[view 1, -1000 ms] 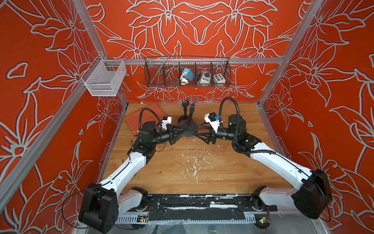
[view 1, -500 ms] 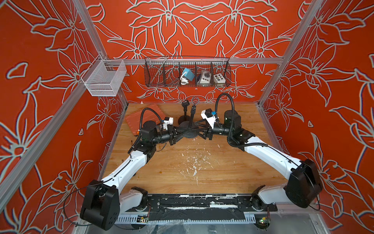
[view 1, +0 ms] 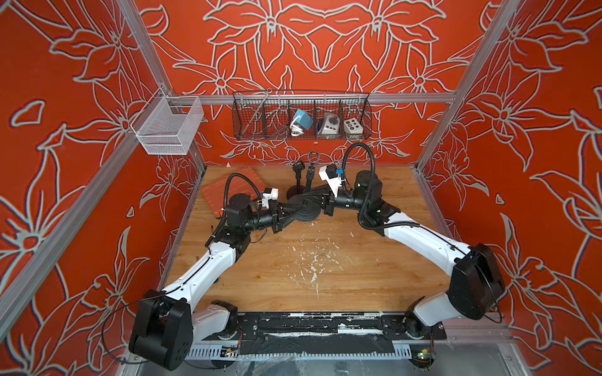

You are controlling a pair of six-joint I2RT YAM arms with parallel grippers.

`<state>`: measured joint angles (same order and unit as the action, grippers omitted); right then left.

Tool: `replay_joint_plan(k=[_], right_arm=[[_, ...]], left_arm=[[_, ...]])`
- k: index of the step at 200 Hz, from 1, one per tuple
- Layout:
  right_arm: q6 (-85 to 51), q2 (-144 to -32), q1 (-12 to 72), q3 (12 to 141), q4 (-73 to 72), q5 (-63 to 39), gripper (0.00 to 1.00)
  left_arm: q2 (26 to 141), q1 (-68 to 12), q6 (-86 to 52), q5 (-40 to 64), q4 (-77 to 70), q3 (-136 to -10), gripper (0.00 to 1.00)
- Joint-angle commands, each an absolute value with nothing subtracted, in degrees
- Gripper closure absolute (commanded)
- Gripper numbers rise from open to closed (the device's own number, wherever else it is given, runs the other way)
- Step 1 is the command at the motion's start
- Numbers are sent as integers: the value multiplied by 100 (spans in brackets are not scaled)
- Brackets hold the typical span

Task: Assemble a microphone stand
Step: Screw the microphone stand pole into the microphone stand base.

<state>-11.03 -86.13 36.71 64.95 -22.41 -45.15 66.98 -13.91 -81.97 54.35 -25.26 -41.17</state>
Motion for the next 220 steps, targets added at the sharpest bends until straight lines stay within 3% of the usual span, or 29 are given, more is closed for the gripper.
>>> replay_joint_plan(k=[1,36,48,61,82,95,100,108,113,129,172,220], right_arm=[[-1166,-8372,4023,6155,-2395,-3164,100],[-1203,-8270,5197,6499,-387,1533,100],[-1526,-8411,5395,6561,-161,2384,100],[-1758,-8509,5462,6552,-175,2501,100],[-1693,-8560,5476,6609,-301,2175,100],[-1350,-8534,5437,6616,-517,1378,99],[-1233,-8518,5408,6633,-563,991,90],[-1090,-8492,5353,6668,-588,407,62],[-1042,-8475,5297,6690,-582,46,50],[-1052,-8384,5039,6636,-695,-1101,34],[-1372,-8321,3956,6053,-2098,-4155,33],[-367,-8345,3658,6364,-1200,-4409,45]], left_arm=[[6549,-1401,-8104,5557,-3147,-4258,100],[6548,-1376,-8093,5472,-3185,-4219,100],[6548,-1348,-8146,5426,-3293,-4171,100],[6550,-1306,-8200,5393,-3389,-4116,100],[6539,-1205,-8216,5394,-3359,-4089,100],[6543,-1136,-8235,5383,-3343,-4071,100],[6548,-1106,-8241,5379,-3334,-4070,100],[6556,-1061,-8251,5370,-3299,-4061,100],[6573,-1026,-8259,5366,-3281,-4065,100],[6598,-931,-8279,5401,-3274,-4069,100],[6643,-809,-8314,5625,-3250,-4124,100],[6643,-779,-8262,5815,-3285,-4074,100]])
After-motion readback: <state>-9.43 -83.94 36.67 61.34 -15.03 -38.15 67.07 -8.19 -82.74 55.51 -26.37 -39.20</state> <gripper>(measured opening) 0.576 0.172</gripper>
